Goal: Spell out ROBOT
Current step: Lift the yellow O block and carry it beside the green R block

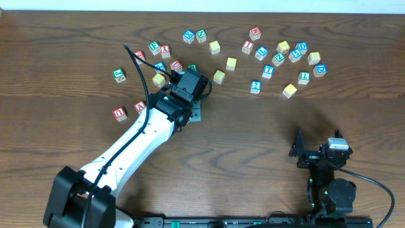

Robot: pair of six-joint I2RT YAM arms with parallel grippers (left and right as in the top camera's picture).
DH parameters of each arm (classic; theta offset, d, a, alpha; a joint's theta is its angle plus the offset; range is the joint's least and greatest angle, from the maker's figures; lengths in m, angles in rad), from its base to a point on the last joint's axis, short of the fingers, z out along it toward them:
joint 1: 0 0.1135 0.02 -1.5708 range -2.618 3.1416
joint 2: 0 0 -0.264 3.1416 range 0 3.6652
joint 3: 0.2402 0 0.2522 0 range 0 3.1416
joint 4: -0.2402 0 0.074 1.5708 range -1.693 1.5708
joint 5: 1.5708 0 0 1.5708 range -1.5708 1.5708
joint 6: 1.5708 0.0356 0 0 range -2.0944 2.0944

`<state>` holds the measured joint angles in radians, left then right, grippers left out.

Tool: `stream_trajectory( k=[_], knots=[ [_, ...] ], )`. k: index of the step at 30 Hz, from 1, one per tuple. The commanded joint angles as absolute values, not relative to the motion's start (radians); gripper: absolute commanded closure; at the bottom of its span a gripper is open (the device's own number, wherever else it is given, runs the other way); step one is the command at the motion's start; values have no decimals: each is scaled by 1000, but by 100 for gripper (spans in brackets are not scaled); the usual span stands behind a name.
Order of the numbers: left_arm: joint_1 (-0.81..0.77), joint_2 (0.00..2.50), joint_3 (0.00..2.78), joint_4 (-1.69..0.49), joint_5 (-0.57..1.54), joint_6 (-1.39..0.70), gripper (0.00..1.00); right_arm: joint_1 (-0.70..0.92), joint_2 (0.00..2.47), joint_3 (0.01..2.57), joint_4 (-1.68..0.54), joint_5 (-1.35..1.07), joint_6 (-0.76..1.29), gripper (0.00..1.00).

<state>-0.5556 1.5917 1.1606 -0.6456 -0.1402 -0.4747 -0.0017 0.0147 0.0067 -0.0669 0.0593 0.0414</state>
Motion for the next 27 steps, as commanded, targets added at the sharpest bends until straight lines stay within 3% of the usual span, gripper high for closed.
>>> stream_trajectory(
  k=[1,27],
  knots=[
    [-558,1588,1119,-621,-131,-488,81,1,8,6,-71,60,48,1],
    [-558,1741,1085,-546,-78,-412,80,1,8,6,-71,60,48,1]
  ],
)
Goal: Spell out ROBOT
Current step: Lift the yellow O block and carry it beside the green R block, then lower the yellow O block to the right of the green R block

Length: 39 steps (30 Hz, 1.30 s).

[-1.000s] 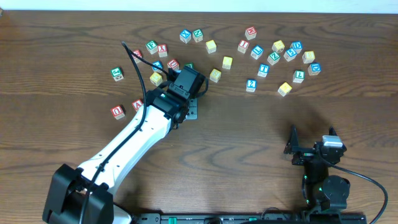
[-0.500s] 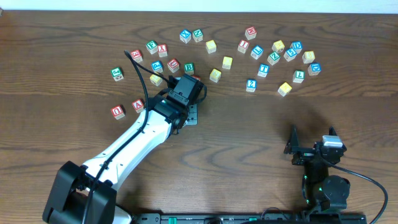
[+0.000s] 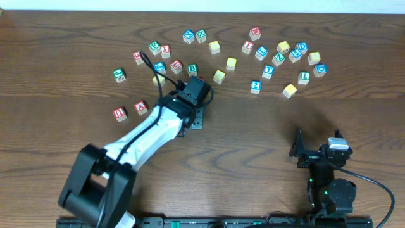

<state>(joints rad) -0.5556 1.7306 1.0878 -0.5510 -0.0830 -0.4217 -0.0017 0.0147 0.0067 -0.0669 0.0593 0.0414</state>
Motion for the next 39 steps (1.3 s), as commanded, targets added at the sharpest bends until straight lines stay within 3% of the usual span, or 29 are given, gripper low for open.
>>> stream_trajectory(
  k=[1,39],
  knots=[
    [-558,1742,1085,-543,-78,-411,80,1,8,6,-71,60,48,1],
    [-556,1816,1085,-468,-87,-360,81,1,7,6,-71,60,48,1]
  ],
)
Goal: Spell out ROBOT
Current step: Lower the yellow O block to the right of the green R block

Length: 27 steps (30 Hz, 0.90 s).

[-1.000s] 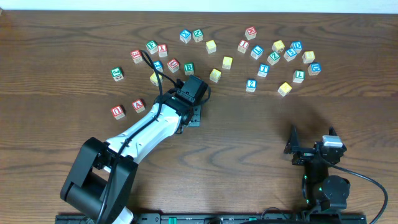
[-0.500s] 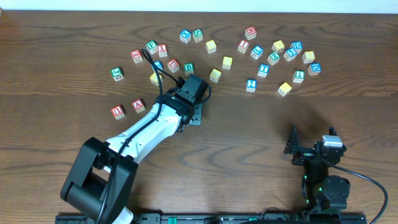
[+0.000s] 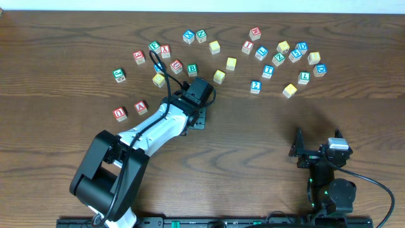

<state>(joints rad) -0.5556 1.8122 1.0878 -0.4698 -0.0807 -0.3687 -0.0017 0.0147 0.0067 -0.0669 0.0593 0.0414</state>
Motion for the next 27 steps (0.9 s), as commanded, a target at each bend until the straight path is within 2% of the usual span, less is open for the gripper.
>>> stream_trajectory(
  k=[1,27],
  knots=[
    [-556,1816,1085,-468,-92,-360,81,1,8,6,-71,60,48,1],
    [-522,1817,1085,-458,-123,-382,81,1,8,6,-71,60,48,1]
  ],
)
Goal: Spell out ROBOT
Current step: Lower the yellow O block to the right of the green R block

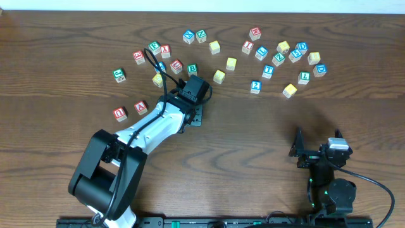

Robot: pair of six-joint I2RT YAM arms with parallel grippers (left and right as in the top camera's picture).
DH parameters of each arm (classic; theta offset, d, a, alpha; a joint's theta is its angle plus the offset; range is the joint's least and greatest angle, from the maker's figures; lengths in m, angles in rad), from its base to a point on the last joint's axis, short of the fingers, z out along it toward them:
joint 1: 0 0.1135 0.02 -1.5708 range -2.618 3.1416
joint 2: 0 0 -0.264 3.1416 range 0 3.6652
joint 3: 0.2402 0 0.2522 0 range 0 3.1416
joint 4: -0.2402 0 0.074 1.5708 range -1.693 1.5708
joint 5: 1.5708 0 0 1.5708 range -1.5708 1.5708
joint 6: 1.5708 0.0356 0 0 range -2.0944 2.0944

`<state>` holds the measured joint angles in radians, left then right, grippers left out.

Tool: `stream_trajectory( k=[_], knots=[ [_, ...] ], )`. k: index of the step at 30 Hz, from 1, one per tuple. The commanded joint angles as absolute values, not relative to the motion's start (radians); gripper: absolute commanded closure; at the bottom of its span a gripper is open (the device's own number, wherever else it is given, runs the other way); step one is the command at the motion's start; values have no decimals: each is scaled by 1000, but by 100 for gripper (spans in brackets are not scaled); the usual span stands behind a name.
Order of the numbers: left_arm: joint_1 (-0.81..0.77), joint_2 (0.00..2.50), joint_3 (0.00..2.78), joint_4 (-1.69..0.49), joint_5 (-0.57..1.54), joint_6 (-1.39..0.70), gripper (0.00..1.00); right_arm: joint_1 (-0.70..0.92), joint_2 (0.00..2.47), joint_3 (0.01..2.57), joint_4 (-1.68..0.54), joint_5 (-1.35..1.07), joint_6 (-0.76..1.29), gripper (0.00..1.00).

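Lettered blocks lie scattered across the far half of the table. Among them are a green B, a red block, a blue block and a blue T. My left gripper hangs just in front of the green B, and its fingers are hidden under the black wrist housing. Whether it holds anything cannot be seen. My right gripper rests at the near right, far from every block.
A red A and another red block lie left of the left arm. A yellow block sits beside its cable. Yellow blocks and a blue 2 lie to the right of the wrist.
The left wrist has shifted slightly left and toward the blocks. The cable loop has swung with it. No block has moved, and the right arm is still.
At first the left wrist hung over the block cluster, partly covering the green B. Then it stood a little nearer, with the B uncovered, and the arm's lower links had swung right. It stays just in front of the B now, and all blocks remain in place.
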<state>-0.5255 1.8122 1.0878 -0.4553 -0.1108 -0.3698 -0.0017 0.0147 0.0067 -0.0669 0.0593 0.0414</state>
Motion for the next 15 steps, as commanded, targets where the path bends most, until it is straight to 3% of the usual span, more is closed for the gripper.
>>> stream_trajectory(
  k=[1,15],
  knots=[
    [-522,1817,1085,-459,-123,-382,80,1,8,6,-71,60,48,1],
    [-522,1817,1085,-466,-95,-357,80,1,8,6,-71,60,48,1]
  ],
)
